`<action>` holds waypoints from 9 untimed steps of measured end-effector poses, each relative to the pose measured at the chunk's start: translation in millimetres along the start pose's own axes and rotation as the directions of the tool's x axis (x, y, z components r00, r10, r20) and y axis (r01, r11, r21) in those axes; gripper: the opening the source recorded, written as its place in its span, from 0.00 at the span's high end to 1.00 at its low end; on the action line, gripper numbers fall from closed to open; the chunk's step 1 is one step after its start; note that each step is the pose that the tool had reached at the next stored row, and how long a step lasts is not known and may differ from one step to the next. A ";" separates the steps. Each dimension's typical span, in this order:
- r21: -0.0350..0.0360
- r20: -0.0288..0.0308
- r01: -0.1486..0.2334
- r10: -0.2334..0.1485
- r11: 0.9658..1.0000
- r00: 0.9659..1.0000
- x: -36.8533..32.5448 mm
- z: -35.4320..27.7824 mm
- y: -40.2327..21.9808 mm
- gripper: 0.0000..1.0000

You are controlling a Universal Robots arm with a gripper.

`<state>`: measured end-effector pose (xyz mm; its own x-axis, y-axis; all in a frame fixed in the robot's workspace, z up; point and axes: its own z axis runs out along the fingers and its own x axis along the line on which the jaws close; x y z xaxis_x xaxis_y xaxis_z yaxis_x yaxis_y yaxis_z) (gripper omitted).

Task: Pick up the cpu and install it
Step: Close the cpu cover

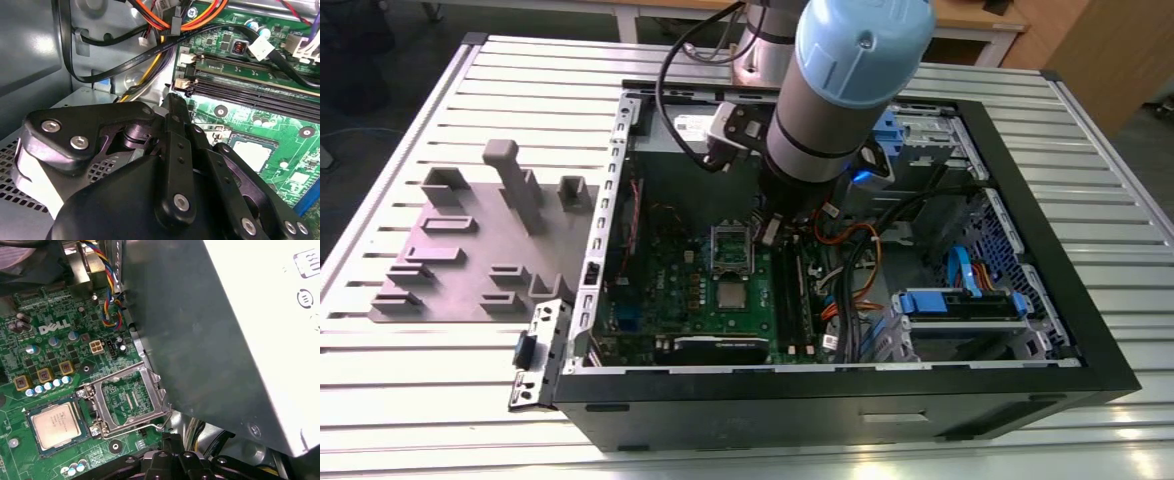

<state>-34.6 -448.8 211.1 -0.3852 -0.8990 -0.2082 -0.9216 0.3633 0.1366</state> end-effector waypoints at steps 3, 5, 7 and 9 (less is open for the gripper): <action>0.002 0.004 -0.013 0.013 1.000 1.000 0.1 0.3 -0.1 0.89; 0.007 0.008 -0.037 0.037 0.999 0.999 0.1 0.4 -0.1 0.89; 0.008 0.010 -0.045 0.045 0.999 0.999 0.1 0.5 0.0 0.89; 0.009 0.011 -0.048 0.048 0.999 0.999 0.1 0.5 0.0 0.89</action>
<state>-34.6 -448.8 210.6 -0.4297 -0.8778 -0.2116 -0.9023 0.4084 0.1379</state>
